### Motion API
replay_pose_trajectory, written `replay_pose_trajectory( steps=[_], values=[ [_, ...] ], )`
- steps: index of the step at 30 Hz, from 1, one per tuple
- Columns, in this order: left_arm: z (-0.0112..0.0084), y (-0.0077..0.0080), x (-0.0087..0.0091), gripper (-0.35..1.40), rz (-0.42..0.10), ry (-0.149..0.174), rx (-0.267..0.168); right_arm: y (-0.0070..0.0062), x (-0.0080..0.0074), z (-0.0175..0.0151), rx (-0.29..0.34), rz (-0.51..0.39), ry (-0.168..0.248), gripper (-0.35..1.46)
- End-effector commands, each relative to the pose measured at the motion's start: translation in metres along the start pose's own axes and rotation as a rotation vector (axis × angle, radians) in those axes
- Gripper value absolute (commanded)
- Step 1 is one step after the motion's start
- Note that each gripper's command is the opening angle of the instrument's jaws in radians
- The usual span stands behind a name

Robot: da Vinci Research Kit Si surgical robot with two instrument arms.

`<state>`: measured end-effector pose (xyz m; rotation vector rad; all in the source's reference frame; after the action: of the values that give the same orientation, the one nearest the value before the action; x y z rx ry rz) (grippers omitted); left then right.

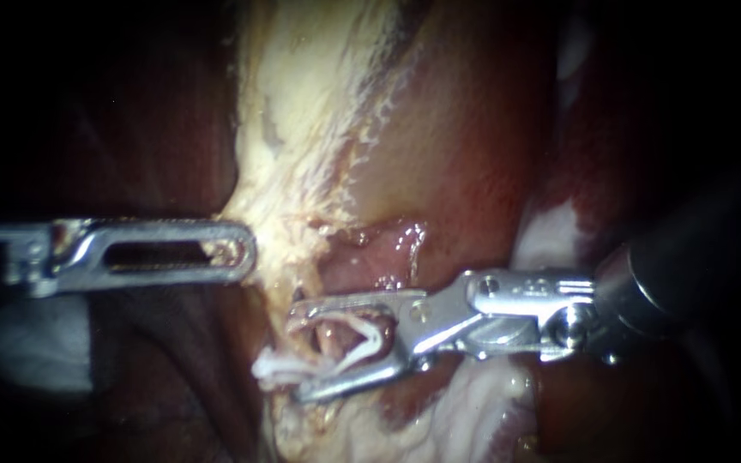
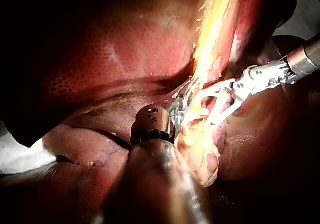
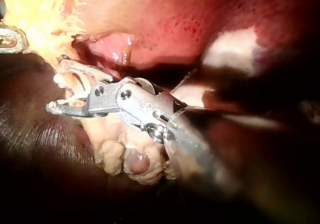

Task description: Clipping third clip left tube

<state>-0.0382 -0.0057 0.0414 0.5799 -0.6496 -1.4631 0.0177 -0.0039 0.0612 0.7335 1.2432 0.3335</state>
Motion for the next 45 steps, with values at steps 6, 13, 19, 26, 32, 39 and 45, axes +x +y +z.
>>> replay_pose_trajectory(
  steps=[6, 13, 19, 26, 32, 39, 45],
  values=[
    [-0.0005, -0.0005, 0.0001, -0.35, -0.003, -0.004, 0.004, 0.0004, 0.0, 0.0, 0.0, 0.001, 0.001, 0.58],
    [-0.001, -0.0012, 0.0003, -0.35, -0.007, -0.01, 0.007, 0.0009, 0.0001, 0.0005, -0.003, 0.002, -0.005, 0.58],
    [-0.0011, -0.0013, 0.0004, -0.35, -0.007, -0.01, 0.006, 0.0009, 0.0004, 0.0011, 0.008, 0.002, -0.004, 0.58],
    [-0.0011, -0.0012, 0.0003, -0.35, -0.007, -0.01, 0.006, -0.0001, 0.0011, 0.0019, 0.059, -0.001, 0.009, 0.58],
    [-0.0009, -0.0009, 0.0002, -0.35, -0.006, -0.009, 0.007, -0.0016, 0.0019, 0.0024, 0.139, 0.014, 0.041, 0.57],
    [-0.0008, -0.0008, 0.0001, -0.35, -0.006, -0.009, 0.008, -0.0019, 0.0019, 0.0042, 0.198, 0.028, 0.057, 0.56],
    [-0.0008, -0.0008, 0.0001, -0.35, -0.006, -0.009, 0.007, -0.0012, 0.0012, 0.0052, 0.174, 0.032, 0.057, 0.56]
  ],
)
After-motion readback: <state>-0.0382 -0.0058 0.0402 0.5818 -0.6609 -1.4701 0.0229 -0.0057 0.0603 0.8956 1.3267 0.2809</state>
